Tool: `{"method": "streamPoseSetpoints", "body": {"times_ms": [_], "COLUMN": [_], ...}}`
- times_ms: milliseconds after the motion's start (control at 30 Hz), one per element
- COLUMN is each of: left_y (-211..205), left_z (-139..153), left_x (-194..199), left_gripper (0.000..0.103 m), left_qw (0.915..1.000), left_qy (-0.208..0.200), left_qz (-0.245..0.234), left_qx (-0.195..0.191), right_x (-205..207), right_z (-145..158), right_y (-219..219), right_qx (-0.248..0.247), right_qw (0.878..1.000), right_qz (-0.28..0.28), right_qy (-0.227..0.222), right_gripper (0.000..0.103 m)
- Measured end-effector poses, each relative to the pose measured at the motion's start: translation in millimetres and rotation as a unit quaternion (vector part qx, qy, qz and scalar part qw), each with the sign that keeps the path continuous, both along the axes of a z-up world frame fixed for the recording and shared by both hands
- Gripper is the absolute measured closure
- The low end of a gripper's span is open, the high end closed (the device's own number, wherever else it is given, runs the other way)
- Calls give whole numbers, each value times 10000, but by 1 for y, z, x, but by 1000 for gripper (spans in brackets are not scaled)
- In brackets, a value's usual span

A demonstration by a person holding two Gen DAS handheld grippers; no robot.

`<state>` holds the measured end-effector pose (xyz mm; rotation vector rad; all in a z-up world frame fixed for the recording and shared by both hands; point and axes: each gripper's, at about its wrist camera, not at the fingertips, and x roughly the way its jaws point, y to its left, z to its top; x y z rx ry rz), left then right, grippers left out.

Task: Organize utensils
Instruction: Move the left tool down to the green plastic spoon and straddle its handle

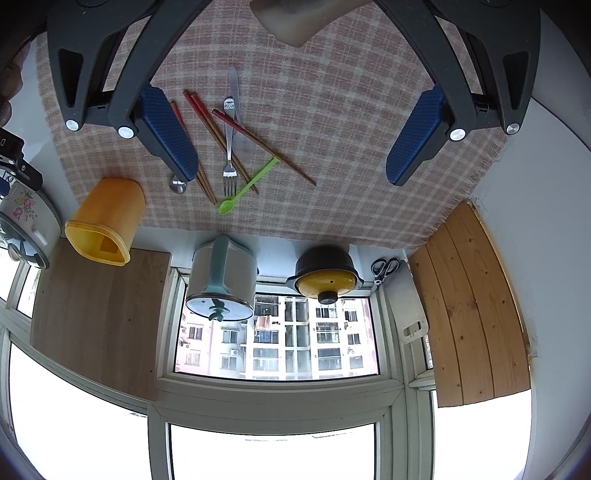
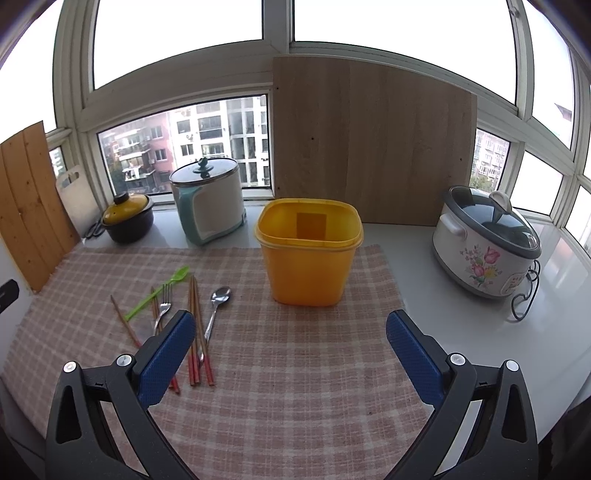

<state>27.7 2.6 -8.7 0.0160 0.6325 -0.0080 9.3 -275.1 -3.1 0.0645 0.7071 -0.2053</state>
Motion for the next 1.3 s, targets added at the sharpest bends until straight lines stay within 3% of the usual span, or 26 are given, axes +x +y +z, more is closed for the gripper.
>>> {"method": "streamPoseSetpoints", "body": {"times_ms": [233, 467, 567, 800, 967, 1100, 1167, 1233, 1300], "left_y": [17, 31, 31, 27, 30, 39, 39, 37, 35], "left_z": [-19, -37, -44, -63, -90, -111, -115, -118, -120], "left_x": [19, 42, 54, 80, 98, 108, 107, 109, 113], "left_gripper": [0, 0, 7, 23, 36, 47, 47, 48, 52], "left_qw": [9996, 9991, 9987, 9949, 9840, 9716, 9715, 9722, 9723], "left_qy": [186, 285, 385, 836, 1455, 1852, 1859, 1863, 1881], "left_qz": [150, 50, -132, -534, -684, -594, -559, -568, -617], "left_qx": [166, 314, 296, -168, -762, -1350, -1359, -1297, -1240], "right_x": [11, 31, 44, 71, 93, 110, 118, 127, 135], "right_z": [-6, -10, -15, -32, -50, -67, -78, -89, -100], "right_y": [2, 11, 18, 31, 37, 38, 40, 43, 48], "right_qx": [-7, 92, -18, 59, 213, 367, 422, 424, 445], "right_qw": [9996, 9964, 9952, 9896, 9824, 9758, 9708, 9650, 9595], "right_qz": [235, 809, 972, 1402, 1719, 1877, 2001, 2121, 2230], "right_qy": [-125, -230, -84, 327, 700, 1064, 1255, 1481, 1664], "right_gripper": [1, 1, 1, 1, 1, 14, 19, 32, 36]}}
